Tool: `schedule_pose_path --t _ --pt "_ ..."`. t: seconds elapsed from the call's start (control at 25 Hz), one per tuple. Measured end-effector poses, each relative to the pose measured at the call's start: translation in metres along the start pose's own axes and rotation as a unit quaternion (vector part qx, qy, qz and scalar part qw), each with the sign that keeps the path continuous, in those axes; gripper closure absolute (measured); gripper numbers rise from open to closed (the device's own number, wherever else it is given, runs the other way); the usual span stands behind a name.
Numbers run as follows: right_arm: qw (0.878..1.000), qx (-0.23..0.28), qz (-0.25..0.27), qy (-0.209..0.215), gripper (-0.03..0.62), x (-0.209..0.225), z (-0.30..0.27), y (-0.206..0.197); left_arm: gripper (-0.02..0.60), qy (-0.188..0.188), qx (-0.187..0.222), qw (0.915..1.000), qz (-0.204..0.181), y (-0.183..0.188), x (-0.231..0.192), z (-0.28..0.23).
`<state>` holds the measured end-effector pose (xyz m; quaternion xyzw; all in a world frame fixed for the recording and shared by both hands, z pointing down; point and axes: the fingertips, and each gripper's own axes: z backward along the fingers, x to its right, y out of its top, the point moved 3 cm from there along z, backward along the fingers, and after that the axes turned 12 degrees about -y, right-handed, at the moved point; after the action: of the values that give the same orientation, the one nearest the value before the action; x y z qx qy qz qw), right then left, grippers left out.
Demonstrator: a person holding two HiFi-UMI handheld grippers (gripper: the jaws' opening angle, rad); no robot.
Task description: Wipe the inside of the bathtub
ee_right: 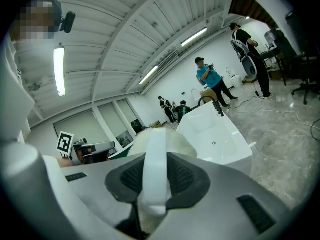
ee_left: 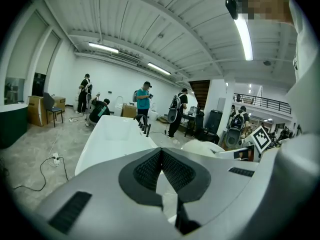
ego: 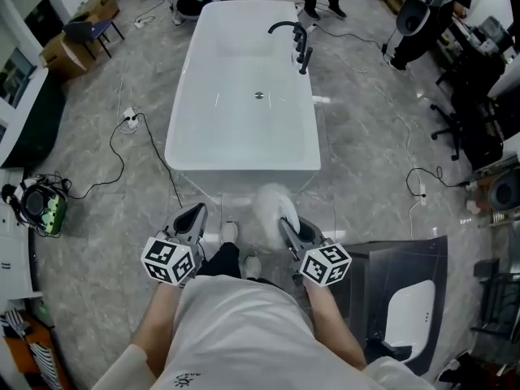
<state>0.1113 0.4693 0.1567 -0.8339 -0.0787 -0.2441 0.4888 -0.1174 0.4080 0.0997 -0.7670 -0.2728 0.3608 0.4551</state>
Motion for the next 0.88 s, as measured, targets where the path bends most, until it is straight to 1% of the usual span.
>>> schedule_pose_path --t 0.16,0.32,0.48,0.72,0.88 --pt "1.000 0.006 -0.010 -0.004 0.497 0.000 -0.005 0.005 0.577 -0.014 -0.008 0.9999 -0.002 0.005 -0.007 -0.016" --pt "1.000 0.004 -0.002 -0.011 0.497 0.003 -0.017 0.010 0.577 -0.026 -0.004 0.9996 0.007 0.009 -0.021 -0.036" --pt "1.000 -0.001 0.001 -0.025 0.497 0.009 -0.038 0.020 0.577 -0.046 -0.009 0.9989 0.001 0.016 -0.040 -0.055" --pt "0.999 -0.006 -0.004 -0.051 0.497 0.013 -0.084 0.038 0.577 -0.067 -0.014 0.9976 0.005 0.031 -0.085 -0.079" --pt "0.998 -0.010 0.006 -0.069 0.497 0.012 -0.115 0.052 0.577 -0.089 -0.028 0.9955 -0.019 0.045 -0.112 -0.099"
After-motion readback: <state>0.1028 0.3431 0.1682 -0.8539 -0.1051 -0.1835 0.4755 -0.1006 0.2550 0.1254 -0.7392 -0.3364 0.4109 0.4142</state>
